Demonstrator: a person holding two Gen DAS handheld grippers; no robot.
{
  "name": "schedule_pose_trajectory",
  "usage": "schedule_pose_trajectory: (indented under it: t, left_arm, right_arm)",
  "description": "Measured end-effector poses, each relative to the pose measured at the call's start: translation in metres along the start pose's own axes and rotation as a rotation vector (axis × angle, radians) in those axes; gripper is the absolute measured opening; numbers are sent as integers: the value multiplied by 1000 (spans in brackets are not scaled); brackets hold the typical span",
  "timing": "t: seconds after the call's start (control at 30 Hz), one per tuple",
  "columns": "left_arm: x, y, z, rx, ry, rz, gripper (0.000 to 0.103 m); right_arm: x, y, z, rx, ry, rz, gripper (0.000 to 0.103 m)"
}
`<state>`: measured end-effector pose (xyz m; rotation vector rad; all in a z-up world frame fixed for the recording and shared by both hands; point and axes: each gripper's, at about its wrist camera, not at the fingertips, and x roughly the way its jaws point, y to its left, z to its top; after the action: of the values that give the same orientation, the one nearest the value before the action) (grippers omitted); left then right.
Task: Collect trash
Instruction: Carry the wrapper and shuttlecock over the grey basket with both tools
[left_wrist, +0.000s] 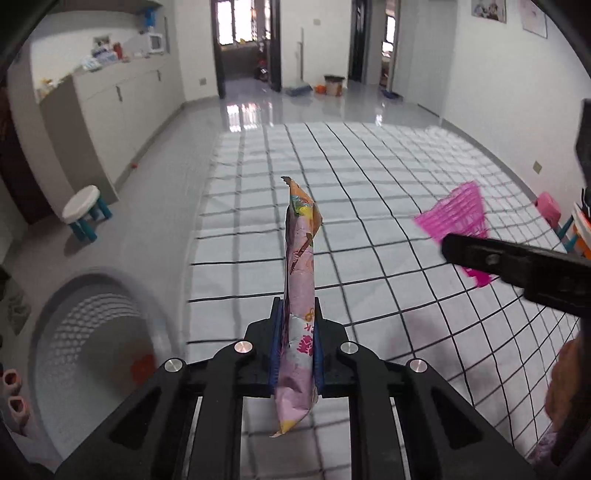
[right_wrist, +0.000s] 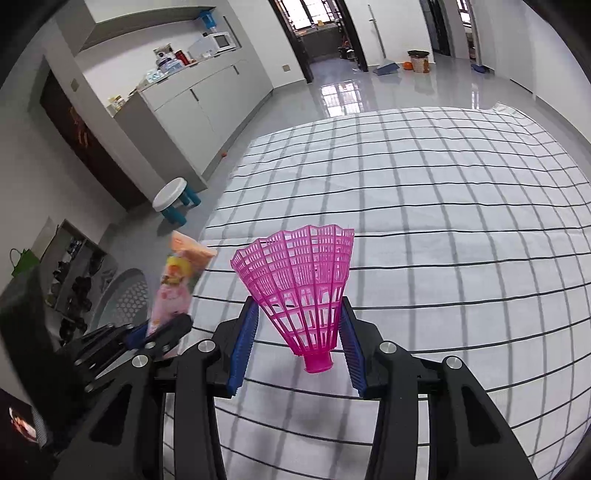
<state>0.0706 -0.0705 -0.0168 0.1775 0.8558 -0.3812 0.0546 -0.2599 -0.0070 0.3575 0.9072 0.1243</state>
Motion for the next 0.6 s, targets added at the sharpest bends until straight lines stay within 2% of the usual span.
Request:
schedule_pose_trajectory:
  t: [0.3,0.6]
  left_arm:
    - [-61,55,-23,-61,-60,134,14]
    - [-85,125,-53,-175,-52,283,14]
  right_arm:
    - [14,64,-10,-53,3,37,42]
    - [33,149,-26,-157,26,128,42]
